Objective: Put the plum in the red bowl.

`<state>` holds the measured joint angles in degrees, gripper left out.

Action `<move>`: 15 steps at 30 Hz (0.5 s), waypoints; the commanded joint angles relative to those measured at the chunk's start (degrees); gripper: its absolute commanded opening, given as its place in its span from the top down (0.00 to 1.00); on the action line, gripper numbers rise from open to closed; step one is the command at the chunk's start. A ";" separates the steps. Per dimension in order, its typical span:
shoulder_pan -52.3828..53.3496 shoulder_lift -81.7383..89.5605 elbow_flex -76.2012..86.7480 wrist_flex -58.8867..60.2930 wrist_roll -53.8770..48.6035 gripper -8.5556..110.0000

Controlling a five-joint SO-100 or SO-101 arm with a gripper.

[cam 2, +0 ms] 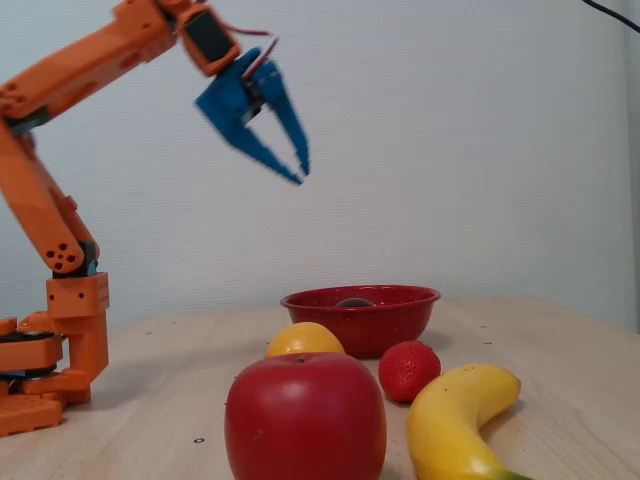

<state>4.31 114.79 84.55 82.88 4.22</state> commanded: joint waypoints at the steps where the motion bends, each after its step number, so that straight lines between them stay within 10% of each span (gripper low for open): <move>1: -3.43 7.38 5.71 -3.43 2.55 0.93; 15: -5.54 41.40 47.64 -15.91 3.25 0.93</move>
<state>-1.85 152.05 131.66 69.79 6.86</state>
